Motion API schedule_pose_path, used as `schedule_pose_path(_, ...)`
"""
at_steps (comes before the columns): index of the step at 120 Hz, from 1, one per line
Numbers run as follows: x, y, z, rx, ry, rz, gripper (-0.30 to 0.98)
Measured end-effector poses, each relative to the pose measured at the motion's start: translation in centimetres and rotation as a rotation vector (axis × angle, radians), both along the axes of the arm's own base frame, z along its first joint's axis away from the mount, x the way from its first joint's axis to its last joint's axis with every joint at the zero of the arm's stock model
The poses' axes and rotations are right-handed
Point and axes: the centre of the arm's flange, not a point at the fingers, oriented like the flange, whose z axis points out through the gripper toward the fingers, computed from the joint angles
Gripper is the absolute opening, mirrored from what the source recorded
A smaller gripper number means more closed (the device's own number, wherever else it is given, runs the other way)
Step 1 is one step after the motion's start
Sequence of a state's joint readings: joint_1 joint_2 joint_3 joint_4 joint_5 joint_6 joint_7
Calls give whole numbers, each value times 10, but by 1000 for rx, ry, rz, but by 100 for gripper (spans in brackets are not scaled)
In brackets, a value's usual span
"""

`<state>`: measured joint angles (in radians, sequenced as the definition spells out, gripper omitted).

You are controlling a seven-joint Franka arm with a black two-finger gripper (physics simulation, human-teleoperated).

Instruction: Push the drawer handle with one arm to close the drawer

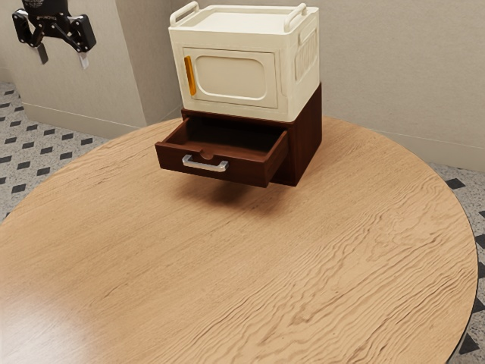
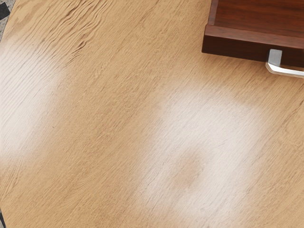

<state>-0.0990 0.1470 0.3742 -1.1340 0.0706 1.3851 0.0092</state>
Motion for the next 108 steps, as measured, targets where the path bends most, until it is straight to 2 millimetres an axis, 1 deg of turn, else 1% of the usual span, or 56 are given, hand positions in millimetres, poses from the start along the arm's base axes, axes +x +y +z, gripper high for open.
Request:
schedule_pose_path(13, -1, 1, 2, 0, -3, 1, 67)
schedule_pose_path(15, -6, -1, 13, 3, -24, -3, 67)
schedule_pose_path(17, -19, -5, 39, 10, -76, -9, 67)
schedule_pose_path(20, -45, -12, 83, 16, -167, -23, 67)
schedule_pose_path(22, -60, -15, 104, 17, -213, -30, 67)
schedule_pose_path(24, -73, -18, 119, 17, -246, -35, 67)
schedule_pose_path(27, -85, -19, 133, 18, -278, -38, 67)
schedule_pose_path(30, -93, -19, 141, 18, -295, -37, 67)
schedule_pose_path(33, -97, -18, 144, 16, -302, -35, 67)
schedule_pose_path(37, -97, -15, 141, 11, -291, -29, 67)
schedule_pose_path(40, -93, -11, 133, 6, -272, -22, 67)
schedule_pose_path(45, -85, -6, 112, -12, -214, -13, 67)
schedule_pose_path(53, -90, -5, 103, -33, -176, -14, 67)
schedule_pose_path(58, -87, -7, 90, -48, -136, -21, 67)
schedule_pose_path(66, -81, -18, 76, -63, -93, -45, 67)
schedule_pose_path(73, -78, -32, 72, -71, -75, -74, 67)
schedule_pose_path(79, -80, -44, 67, -85, -55, -104, 67)
schedule_pose_path(81, -82, -47, 62, -94, -42, -114, 67)
schedule_pose_path(84, -91, -49, 51, -116, -17, -129, 66)
schedule_pose_path(89, -116, -34, 29, -159, 18, -121, 66)
schedule_pose_path(94, -143, -27, -8, -204, 66, -125, 66)
schedule_pose_path(97, -153, -29, -30, -222, 96, -133, 66)
schedule_pose_path(103, -164, -35, -89, -248, 179, -142, 67)
schedule_pose_path(108, -177, -49, -134, -238, 233, -155, 67)
